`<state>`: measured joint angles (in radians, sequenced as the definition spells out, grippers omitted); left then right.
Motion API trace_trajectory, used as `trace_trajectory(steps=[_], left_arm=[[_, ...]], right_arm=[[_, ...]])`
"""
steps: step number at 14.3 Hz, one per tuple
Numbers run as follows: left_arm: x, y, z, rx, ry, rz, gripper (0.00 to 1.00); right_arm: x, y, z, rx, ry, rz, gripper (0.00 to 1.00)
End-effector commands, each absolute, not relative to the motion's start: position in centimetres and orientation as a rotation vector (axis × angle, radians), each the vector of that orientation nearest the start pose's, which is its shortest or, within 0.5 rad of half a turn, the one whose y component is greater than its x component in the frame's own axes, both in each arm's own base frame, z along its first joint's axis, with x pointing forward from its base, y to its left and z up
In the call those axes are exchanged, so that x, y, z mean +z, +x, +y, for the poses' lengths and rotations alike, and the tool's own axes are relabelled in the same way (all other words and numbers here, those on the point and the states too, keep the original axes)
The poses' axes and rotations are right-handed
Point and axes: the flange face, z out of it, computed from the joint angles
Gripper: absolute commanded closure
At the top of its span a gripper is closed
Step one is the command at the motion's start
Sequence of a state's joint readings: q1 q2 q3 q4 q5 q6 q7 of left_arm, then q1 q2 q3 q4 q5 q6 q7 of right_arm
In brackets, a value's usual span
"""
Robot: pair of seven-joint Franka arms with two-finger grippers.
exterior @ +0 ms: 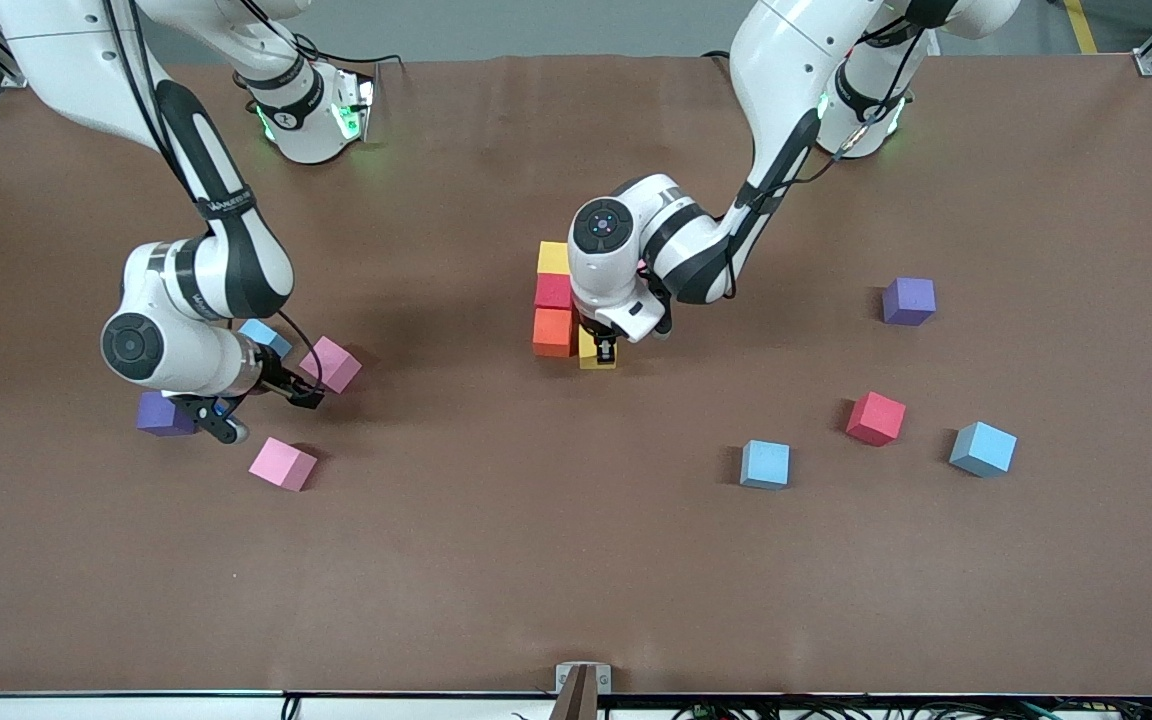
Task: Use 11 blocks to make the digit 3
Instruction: 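Grasp the pink cube with the right gripper while the left gripper holds yellow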
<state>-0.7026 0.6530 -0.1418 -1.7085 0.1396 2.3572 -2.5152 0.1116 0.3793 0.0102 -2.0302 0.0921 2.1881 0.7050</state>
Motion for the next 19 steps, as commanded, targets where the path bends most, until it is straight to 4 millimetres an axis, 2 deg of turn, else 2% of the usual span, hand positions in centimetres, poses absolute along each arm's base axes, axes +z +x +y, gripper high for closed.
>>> trace_trajectory(steps=[1,15,16,17,18,19], left_arm=[[21.2,44.9,-50.5,0.04,2.189,2.223,0.8],[20.8,43.4,-51.5,0.04,2.221,2.203,0.78],[20.8,43.6,-51.4,0.04,2.22,2.205,0.68],[20.7,43.5,-51.5,0.039,2.222,2.205,0.5],[20.2,43.4,-51.5,0.04,2.234,2.203,0.21],[20.2,43.3,-51.6,0.046,2.244,2.192,0.0]], right_arm=[[24.6,55.5,7.3,0.358,-2.954,1.039,0.0],[22.6,54.0,8.2,0.38,-2.925,1.051,0.0],[22.6,54.0,8.2,0.38,-2.924,1.053,0.0],[22.6,54.0,8.2,0.38,-2.925,1.051,0.0],[22.6,54.0,8.2,0.382,-2.925,1.051,0.0],[22.5,54.0,8.2,0.386,-2.926,1.051,0.0]])
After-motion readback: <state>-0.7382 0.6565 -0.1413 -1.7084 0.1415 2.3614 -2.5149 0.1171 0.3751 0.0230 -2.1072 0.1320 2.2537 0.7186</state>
